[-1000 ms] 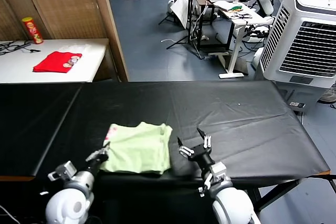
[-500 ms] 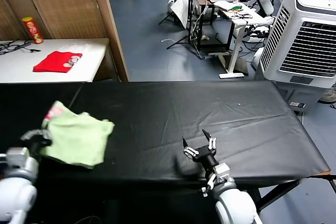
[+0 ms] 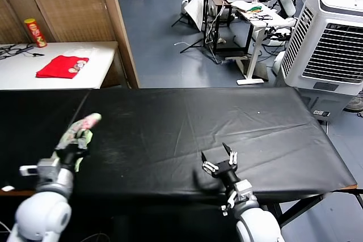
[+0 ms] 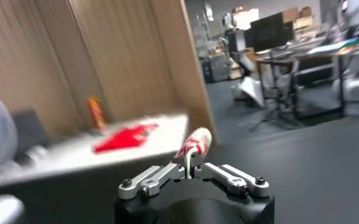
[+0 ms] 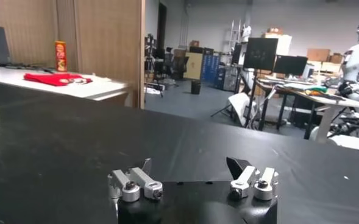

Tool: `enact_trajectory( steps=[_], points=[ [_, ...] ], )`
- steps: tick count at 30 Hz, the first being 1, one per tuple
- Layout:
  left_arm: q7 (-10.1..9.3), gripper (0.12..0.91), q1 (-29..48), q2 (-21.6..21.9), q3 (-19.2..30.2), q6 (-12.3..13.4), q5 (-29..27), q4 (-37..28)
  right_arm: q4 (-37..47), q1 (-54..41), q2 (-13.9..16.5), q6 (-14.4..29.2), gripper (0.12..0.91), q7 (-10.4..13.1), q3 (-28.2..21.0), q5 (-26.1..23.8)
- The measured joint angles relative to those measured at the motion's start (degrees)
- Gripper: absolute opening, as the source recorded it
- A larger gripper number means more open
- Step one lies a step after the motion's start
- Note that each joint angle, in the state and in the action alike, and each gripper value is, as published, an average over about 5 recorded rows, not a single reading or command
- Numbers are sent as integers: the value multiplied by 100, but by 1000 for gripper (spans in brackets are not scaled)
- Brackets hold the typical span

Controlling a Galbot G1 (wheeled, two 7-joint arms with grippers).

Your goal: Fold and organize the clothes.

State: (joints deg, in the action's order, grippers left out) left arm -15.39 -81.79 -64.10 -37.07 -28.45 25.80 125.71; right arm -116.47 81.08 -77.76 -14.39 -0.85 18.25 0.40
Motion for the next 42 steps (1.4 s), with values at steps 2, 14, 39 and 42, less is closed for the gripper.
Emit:
enact_trajectory(
  steps=[2, 14, 39, 42],
  points=[
    [-65, 156, 93, -139, 272, -32, 53, -9, 11, 18, -15, 1, 798, -1, 15, -7],
    [306, 163, 89, -1274, 1639, 206, -1018, -250, 77, -66, -26, -50, 798, -88, -34, 61],
    [1262, 798, -629, -1461, 1619, 952, -1636, 207, 1276, -1452, -161, -1423, 706, -619, -1399, 2234],
    [1247, 798, -696, -1459, 1533, 977, -1660, 210, 1415, -1527, -199, -1337, 566, -704, -1490, 2098]
  ],
)
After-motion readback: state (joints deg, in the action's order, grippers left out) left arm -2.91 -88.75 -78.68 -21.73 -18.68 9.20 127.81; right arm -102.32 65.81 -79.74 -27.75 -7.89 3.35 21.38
